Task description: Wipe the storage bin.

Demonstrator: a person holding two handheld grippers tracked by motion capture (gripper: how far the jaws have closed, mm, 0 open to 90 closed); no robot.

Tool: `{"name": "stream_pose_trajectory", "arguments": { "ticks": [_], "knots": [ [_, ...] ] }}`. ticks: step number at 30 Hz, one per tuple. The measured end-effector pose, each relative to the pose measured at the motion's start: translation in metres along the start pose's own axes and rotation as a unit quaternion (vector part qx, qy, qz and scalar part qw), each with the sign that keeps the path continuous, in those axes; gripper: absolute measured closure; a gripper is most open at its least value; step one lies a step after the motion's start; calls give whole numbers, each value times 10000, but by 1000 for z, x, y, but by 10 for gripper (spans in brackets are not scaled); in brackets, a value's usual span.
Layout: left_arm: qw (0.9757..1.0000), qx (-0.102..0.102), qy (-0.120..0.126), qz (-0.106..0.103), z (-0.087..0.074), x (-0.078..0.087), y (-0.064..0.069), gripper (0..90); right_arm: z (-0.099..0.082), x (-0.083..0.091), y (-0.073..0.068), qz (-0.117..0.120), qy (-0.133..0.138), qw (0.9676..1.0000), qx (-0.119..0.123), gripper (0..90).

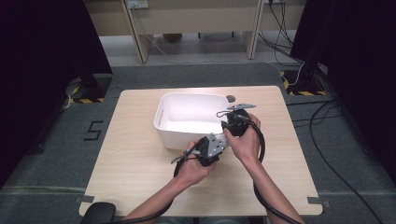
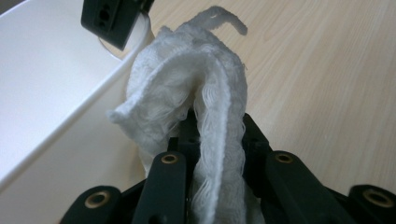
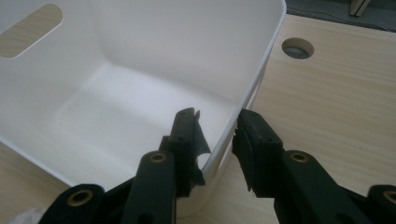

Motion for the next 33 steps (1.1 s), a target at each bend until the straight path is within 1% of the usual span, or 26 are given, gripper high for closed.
{"name": "stream_pose_trajectory", "arguments": {
  "ticks": [4,6,7,9,10,11,13,15,16,19,22,23,26,30,33],
  "knots": [
    [9999,43,-63,-67,-7,7,0,756,0,0,1,35,5,10000,-10,667],
    [9999,60,-64,-87,-12,13,0,756,-1,-1,1,131,-59,9998,-101,636],
    [9999,39,-82,-71,-15,16,-2,756,-1,-2,1,171,-68,9997,-143,615],
    [9999,124,-56,-48,-21,24,-5,756,-2,-4,1,221,-77,9995,-232,594],
    [9998,163,-67,-35,-25,27,-7,756,-2,-4,1,229,-74,9995,-227,587],
    [9998,191,-86,-5,-30,30,-10,756,-2,-4,1,230,-87,9993,-271,585],
    [9997,220,-114,6,-37,37,-14,755,-2,-4,1,231,-73,9992,-326,578],
    [9996,214,-161,49,-42,45,-20,756,-2,-5,1,240,-88,9992,-320,577],
    [9996,208,-176,80,-44,49,-23,756,-2,-5,0,234,-109,9992,-308,578],
    [9992,303,-187,156,-52,60,-34,756,-1,-7,0,198,-140,9994,-241,577],
    [9984,403,-278,282,-65,69,-47,756,0,-7,0,187,-144,9994,-256,585],
    [9980,466,-280,322,-69,73,-51,756,0,-8,0,175,-165,9994,-238,591],
    [9968,499,-396,484,-82,86,-66,756,0,-9,3,187,-203,9993,-247,612],
    [9943,670,-471,684,-99,102,-85,756,2,-8,4,188,-274,9992,-243,644],
    [9916,808,-533,853,-112,113,-99,756,3,-8,5,151,-322,9992,-205,654]
  ]
}}
Point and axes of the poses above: each handheld gripper's, and its own axes: x roughly backward along the jaws, z roughly out of its top, y roughly to its right, the point moved 8 cm from there along -x, roughly forward along the jaws, and after that the axes turned 2 degrees about z, right-handed, at the moved point
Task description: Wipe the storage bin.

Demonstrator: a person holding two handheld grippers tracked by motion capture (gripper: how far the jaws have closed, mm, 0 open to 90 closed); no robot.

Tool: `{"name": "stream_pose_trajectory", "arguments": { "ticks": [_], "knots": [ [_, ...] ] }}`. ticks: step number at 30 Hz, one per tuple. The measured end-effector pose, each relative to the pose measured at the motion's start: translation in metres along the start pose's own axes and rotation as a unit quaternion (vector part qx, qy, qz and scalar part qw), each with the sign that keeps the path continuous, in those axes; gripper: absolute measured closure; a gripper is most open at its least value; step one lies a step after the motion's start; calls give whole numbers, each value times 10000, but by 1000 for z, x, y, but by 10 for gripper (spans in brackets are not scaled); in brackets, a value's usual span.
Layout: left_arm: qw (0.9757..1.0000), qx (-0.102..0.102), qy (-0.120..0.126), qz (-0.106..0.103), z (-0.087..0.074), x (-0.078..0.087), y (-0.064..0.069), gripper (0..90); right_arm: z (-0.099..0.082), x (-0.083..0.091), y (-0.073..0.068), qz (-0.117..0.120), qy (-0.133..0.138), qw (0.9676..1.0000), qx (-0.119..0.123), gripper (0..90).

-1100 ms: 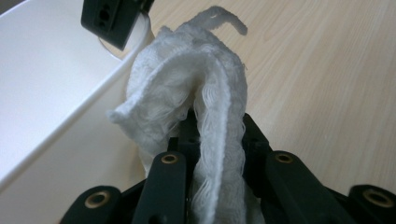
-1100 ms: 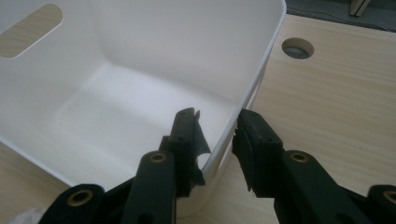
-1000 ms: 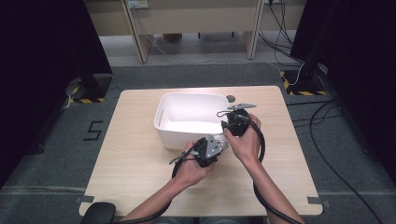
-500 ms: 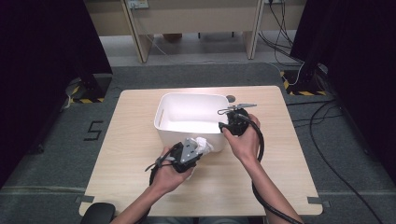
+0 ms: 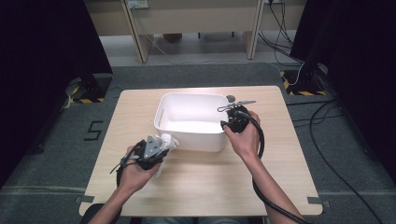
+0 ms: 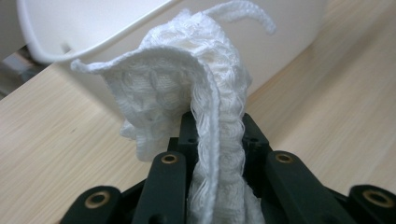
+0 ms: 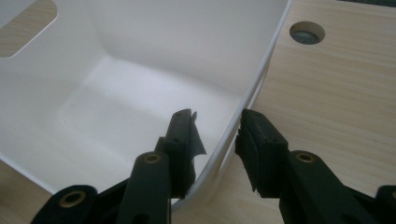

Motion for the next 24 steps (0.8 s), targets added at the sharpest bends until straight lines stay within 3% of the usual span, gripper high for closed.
{"name": "stream_pose_trajectory", "arguments": {
  "ticks": [8,15,17,21,23,24],
  "knots": [
    [9985,373,-94,393,-18,7,-40,755,0,1,1,-87,-91,9999,15,696],
    [9972,508,-186,515,-19,1,-59,754,2,5,15,-291,-124,9992,249,854],
    [9972,532,-183,501,-17,-3,-61,753,3,8,15,-246,-122,9992,278,820],
    [9969,545,-180,533,-10,-9,-66,753,9,30,6,-175,146,9990,397,774],
    [9968,535,-161,569,-7,-11,-69,753,10,42,7,-34,269,9993,244,777],
    [9967,562,-133,562,-6,-12,-71,753,11,47,10,-73,320,9992,244,778]
  ]
}}
Point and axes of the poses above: each handheld gripper's, and its own axes: x roughly backward along the jaws, z roughly out of its top, y roughly to its right, the point moved 8 cm from there along -x, roughly forward along the jaws, and after that the axes turned 2 degrees about z, right-handed, at the moved point
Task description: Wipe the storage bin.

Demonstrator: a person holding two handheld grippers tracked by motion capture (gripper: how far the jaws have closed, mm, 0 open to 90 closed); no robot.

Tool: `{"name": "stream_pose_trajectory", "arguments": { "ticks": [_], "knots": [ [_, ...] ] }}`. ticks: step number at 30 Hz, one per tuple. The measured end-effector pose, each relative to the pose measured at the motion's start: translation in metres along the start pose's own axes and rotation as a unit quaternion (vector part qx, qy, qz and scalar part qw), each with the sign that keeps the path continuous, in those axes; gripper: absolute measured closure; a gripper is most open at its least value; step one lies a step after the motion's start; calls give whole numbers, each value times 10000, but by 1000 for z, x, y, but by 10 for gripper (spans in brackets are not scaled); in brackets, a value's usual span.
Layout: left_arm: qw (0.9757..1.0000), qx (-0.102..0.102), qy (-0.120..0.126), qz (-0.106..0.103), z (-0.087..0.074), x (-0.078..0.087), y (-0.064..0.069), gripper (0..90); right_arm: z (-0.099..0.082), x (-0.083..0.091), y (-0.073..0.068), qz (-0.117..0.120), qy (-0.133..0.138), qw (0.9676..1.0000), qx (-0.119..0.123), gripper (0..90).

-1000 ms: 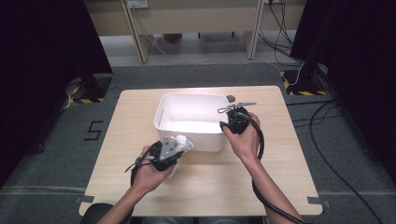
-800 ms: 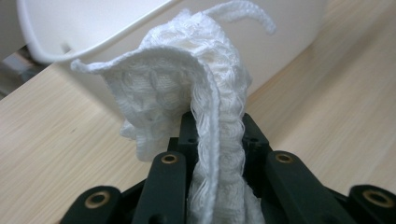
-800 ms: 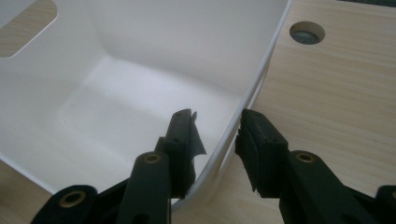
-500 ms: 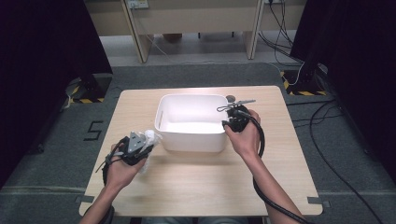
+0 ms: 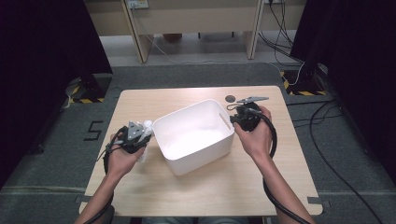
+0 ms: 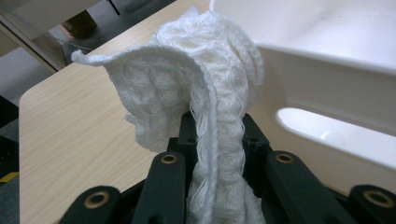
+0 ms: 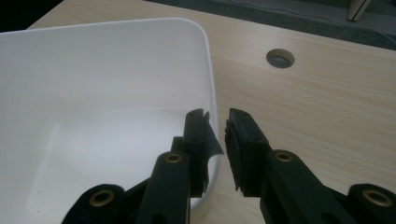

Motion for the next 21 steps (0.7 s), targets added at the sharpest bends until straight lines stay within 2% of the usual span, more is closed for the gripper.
{"name": "stream_pose_trajectory", "arguments": {
  "ticks": [3,7,8,10,16,21],
  "knots": [
    [10000,-28,8,36,2,-2,-4,753,-2,12,6,-26,26,10000,-70,792],
    [9999,-152,25,-37,5,-6,-5,753,-17,15,11,-19,-211,9997,-138,813],
    [9997,-226,102,-45,7,-8,-6,753,-22,15,10,19,-269,9995,-169,814],
    [9998,-199,24,-70,5,-10,-5,753,-33,14,8,121,-388,9989,-219,816],
    [9996,-235,64,-123,6,-12,-4,753,-61,11,1,173,-717,9969,-282,835],
    [9995,-260,79,-172,6,-10,-2,753,-68,7,-15,349,-863,9955,-200,848]
  ]
}}
Point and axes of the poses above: each handheld gripper's, and its own axes: x roughly backward along the jaws, z roughly out of its top, y roughly to its right, the point moved 8 cm from there along -x, roughly forward along the jaws, and after that the axes turned 2 degrees about z, right-handed, at the moved point
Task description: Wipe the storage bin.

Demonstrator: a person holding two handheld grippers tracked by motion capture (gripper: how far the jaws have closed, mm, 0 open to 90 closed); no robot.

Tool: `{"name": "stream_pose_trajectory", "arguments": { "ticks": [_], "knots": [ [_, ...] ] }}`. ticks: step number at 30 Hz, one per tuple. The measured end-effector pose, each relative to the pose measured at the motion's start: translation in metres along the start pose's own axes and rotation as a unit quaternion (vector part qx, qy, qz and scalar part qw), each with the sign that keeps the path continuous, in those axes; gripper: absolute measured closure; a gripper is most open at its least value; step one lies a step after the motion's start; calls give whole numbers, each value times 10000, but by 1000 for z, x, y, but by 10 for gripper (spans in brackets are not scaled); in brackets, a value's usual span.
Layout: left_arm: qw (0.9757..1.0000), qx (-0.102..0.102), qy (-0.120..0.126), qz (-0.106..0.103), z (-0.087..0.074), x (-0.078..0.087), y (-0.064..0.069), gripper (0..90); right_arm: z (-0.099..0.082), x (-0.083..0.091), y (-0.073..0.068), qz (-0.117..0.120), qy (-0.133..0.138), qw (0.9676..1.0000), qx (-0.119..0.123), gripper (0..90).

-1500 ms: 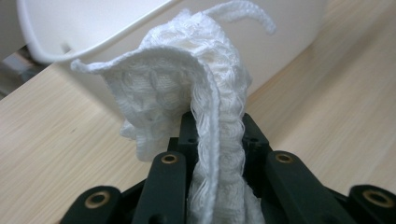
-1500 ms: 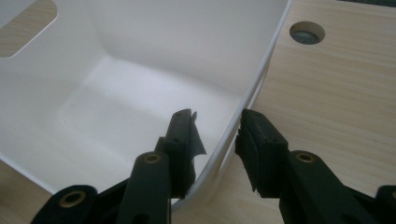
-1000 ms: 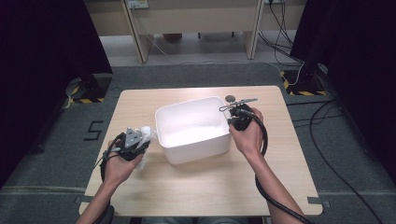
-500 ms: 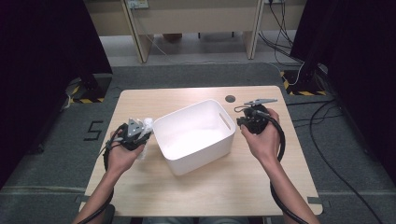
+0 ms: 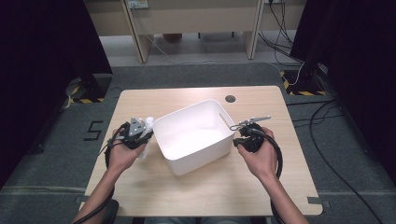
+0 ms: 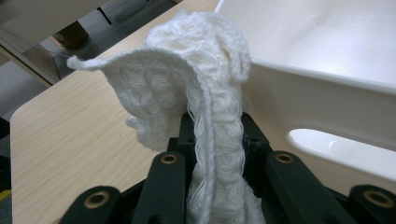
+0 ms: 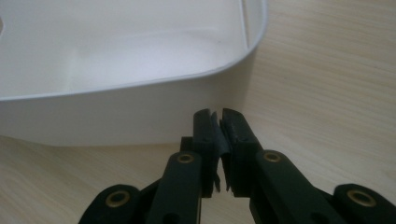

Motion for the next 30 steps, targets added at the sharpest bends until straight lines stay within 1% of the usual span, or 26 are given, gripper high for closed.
{"name": "stream_pose_trajectory", "arguments": {
  "ticks": [3,4,5,7,10,13,14,17,19,20,22,23,25,27,30],
  "knots": [
    [10000,-11,21,-55,1,2,4,754,3,-3,-9,109,17,9999,58,843],
    [10000,-26,11,-37,2,2,5,753,5,-4,-12,107,4,9999,55,844],
    [10000,-46,8,-35,2,2,7,754,7,-5,-12,51,-10,9999,131,843],
    [10000,-27,31,-84,5,1,11,754,10,-8,-15,112,2,9999,90,842],
    [9998,-97,41,-149,10,-2,18,754,18,-12,-16,35,47,9998,187,842],
    [9996,-163,35,-224,14,-5,26,753,29,-18,-14,-39,146,9996,228,842],
    [9995,-177,56,-240,16,-5,30,754,33,-21,-12,-58,176,9996,221,841],
    [9990,-303,65,-333,20,-6,42,754,43,-29,-10,-145,286,9992,217,843],
    [9983,-389,96,-423,24,-5,52,754,47,-34,-10,-171,319,9992,187,843],
    [9977,-431,111,-503,25,-5,58,754,49,-36,-10,-176,336,9991,176,839],
    [9963,-484,233,-674,30,-3,72,754,52,-39,-13,-113,371,9991,181,825],
    [9957,-561,214,-703,32,-3,77,754,52,-41,-15,-64,367,9991,186,817],
    [9951,-663,219,-704,35,-4,83,753,51,-43,-17,-84,359,9990,242,805],
    [9957,-587,267,-663,36,-1,82,753,51,-41,-15,-124,352,9992,171,787],
    [9977,-393,344,-435,37,5,66,753,57,-30,-9,-174,570,9982,-42,745]
  ]
}}
Point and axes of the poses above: each handheld gripper's, and its own axes: x roughly backward along the jaws, z roughly out of its top, y roughly to its right, the point moved 8 cm from there along -x, roughly forward along the jaws, and after that the axes turned 2 degrees about z, right-handed, at the moved point
